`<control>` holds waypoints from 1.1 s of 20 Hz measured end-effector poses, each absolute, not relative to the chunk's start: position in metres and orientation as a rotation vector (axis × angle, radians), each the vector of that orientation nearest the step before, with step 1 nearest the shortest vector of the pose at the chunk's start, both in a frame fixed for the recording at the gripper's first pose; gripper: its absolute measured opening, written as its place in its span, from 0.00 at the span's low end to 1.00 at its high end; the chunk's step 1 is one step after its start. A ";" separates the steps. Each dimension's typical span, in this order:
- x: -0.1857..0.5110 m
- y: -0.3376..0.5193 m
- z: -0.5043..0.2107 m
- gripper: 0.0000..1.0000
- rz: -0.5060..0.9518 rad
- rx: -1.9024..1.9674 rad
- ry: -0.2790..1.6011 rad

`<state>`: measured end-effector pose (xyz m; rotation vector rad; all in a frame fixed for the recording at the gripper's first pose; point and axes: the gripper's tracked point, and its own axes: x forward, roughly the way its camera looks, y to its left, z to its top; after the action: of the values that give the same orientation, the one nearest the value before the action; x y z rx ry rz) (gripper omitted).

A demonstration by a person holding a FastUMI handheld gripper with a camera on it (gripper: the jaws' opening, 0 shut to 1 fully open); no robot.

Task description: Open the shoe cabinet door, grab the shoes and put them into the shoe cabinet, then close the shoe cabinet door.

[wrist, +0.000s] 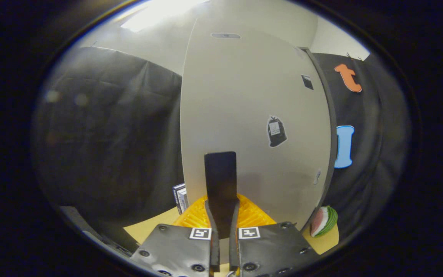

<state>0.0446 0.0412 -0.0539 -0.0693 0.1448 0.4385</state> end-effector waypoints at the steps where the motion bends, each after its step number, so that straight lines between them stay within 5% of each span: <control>1: 0.038 0.036 -0.052 0.11 0.434 -0.069 0.145; 22: 0.004 -0.183 -0.014 0.07 0.061 -0.064 0.096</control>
<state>0.0044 -0.1831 -0.0144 -0.0638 0.0959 0.0607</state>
